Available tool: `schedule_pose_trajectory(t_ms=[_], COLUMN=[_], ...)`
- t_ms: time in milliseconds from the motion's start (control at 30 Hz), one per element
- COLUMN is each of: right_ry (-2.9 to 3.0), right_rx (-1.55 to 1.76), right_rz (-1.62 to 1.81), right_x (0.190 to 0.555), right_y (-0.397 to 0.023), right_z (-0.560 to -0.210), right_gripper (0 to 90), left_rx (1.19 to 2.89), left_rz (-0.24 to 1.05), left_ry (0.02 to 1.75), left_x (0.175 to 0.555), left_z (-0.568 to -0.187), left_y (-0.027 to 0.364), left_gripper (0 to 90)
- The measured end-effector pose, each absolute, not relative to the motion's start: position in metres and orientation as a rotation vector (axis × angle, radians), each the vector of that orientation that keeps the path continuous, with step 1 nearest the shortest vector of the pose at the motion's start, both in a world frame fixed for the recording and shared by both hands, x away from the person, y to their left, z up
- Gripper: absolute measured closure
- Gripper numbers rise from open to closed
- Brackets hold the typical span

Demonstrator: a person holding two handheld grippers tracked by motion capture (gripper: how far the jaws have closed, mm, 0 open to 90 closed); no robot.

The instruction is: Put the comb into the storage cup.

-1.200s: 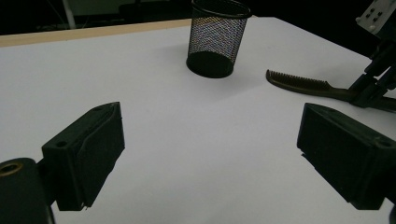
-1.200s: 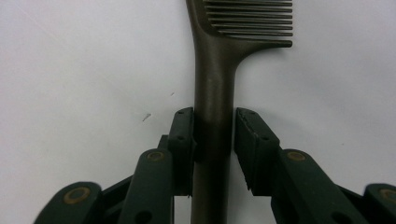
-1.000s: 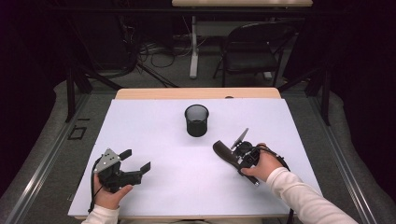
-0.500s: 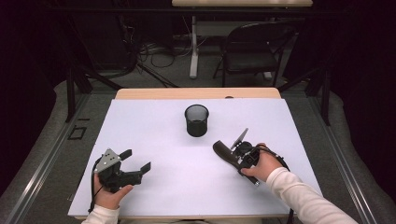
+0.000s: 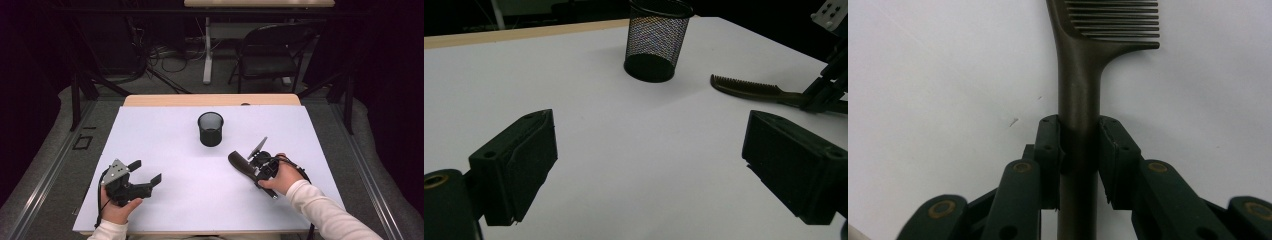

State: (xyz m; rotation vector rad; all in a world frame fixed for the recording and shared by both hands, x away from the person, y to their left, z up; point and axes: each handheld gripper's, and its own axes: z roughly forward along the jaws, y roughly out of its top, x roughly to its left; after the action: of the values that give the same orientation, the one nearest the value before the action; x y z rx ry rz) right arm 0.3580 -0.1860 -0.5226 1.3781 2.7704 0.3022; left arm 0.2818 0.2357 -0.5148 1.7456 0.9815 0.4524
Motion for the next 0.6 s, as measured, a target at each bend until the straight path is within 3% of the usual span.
schedule_pose_trajectory(t_ms=[600], right_ry=[2.764], right_rx=[1.379], right_rz=[0.335], right_x=[0.357], right_y=[-0.19], right_z=[-0.511], right_gripper=[72.5], left_rx=[1.745], left_rz=[0.454], left_ry=[0.981], left_x=[0.282], left_z=[-0.515], left_y=[0.236], left_gripper=[7.7])
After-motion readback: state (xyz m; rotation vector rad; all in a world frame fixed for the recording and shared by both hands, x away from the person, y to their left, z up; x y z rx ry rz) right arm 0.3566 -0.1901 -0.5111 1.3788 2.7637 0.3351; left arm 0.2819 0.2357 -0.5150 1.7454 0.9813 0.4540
